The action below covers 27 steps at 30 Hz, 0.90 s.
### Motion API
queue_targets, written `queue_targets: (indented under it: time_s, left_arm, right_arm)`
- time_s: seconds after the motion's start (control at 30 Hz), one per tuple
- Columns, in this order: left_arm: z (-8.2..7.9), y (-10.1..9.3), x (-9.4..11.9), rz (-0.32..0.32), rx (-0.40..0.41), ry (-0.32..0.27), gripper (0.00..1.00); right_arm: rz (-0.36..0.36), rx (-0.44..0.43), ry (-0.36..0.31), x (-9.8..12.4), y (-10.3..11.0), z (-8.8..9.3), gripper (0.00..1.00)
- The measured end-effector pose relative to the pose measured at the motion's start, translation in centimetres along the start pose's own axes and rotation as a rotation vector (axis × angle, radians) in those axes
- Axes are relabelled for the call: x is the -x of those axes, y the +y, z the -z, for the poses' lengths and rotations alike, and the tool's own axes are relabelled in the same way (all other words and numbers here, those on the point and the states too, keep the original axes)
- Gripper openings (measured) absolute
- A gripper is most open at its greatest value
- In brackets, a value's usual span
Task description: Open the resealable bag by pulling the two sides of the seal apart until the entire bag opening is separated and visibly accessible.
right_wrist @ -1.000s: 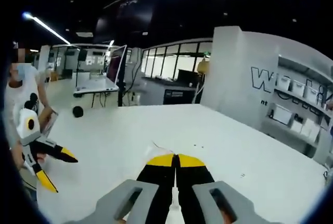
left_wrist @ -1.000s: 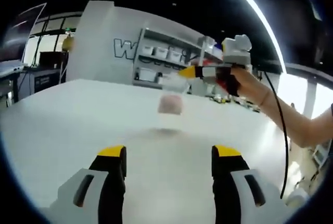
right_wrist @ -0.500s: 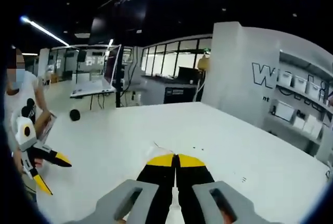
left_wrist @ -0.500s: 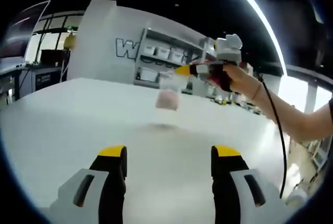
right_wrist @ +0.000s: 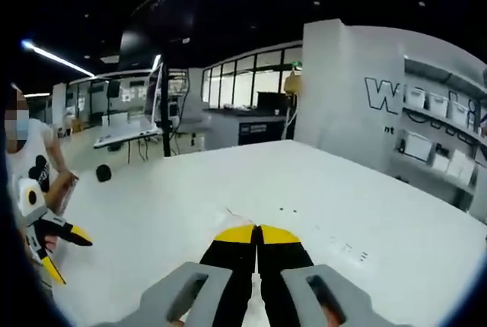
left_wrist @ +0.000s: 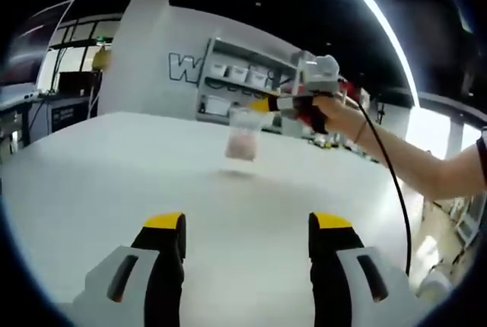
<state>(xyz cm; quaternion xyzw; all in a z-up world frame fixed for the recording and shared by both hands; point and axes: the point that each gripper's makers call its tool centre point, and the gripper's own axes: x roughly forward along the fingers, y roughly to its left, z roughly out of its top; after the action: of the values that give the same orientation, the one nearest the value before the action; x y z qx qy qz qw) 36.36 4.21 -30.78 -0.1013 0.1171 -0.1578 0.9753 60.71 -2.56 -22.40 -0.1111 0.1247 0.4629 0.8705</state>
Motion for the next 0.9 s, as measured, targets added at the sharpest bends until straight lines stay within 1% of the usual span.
queue_targets:
  time_s: [0.17,0.27,0.43,0.53,0.67,0.9]
  left_arm:
    - [0.1,0.4,0.1,-0.005,-0.001,0.003,0.66]
    - [0.3,0.6,0.1,-0.004,-0.002,0.011,0.65]
    - [0.3,0.6,-0.1,0.000,-0.003,0.016,0.65]
    - [0.2,0.6,-0.1,0.000,-0.004,0.015,0.66]
    - [0.1,0.5,-0.2,0.001,-0.011,0.017,0.66]
    - [0.6,0.4,-0.4,0.000,-0.015,0.034,0.66]
  right_arm:
    - [0.011,0.019,0.013,-0.8,-1.1,0.2,0.00]
    - [0.027,0.065,0.044,-1.4,-1.9,0.8,0.00]
    - [0.038,0.089,0.060,-2.1,-2.7,1.1,0.00]
    - [0.059,0.134,0.077,-2.5,-3.5,1.3,0.00]
    - [0.069,0.144,0.082,-2.7,-4.0,1.4,0.00]
    - [0.099,0.183,0.096,-3.2,-5.8,1.1,0.00]
